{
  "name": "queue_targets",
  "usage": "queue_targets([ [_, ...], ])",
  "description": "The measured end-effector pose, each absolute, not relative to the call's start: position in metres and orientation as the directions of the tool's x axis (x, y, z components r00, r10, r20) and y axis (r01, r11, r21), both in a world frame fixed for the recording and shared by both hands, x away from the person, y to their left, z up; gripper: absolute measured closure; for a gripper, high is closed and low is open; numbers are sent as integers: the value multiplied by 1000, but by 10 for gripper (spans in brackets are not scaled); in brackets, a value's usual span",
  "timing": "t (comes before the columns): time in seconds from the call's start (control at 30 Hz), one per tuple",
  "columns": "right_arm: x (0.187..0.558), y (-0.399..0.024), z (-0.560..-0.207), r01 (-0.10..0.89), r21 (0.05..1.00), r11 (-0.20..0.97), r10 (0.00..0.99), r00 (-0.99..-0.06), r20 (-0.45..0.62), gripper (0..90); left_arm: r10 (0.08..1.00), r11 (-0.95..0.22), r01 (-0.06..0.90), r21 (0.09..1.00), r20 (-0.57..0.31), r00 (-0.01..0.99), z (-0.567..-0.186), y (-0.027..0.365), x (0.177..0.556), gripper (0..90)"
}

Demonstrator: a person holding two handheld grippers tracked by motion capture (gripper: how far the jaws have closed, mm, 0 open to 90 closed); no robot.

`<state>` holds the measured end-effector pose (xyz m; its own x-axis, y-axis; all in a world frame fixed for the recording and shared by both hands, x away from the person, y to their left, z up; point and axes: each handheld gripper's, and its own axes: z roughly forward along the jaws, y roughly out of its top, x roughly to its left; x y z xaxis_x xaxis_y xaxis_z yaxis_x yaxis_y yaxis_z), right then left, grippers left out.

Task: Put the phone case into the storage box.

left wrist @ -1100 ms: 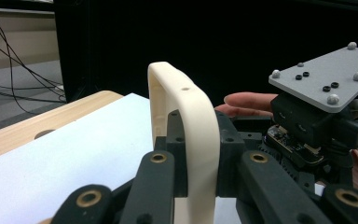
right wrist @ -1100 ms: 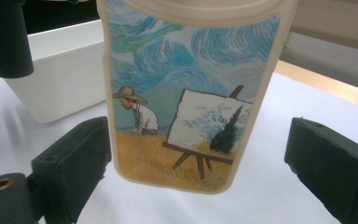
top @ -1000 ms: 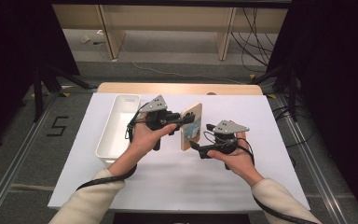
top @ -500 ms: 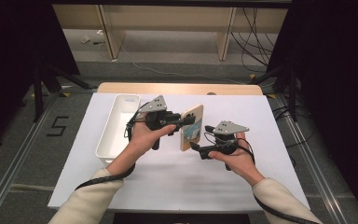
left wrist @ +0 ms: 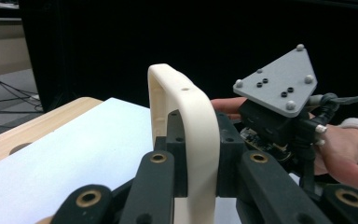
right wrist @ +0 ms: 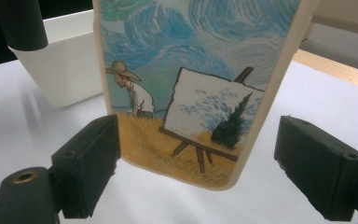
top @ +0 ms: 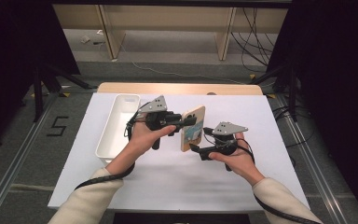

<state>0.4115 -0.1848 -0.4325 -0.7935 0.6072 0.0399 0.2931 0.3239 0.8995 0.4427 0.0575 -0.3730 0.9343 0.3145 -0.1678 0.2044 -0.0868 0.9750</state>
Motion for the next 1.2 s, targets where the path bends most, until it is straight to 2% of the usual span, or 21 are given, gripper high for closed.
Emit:
queue_targets([
  [1.2,414,-183,-441,299,886,353,541,-838,67,168,264,-81,188,979,-161,951,-370,54,440,798],
])
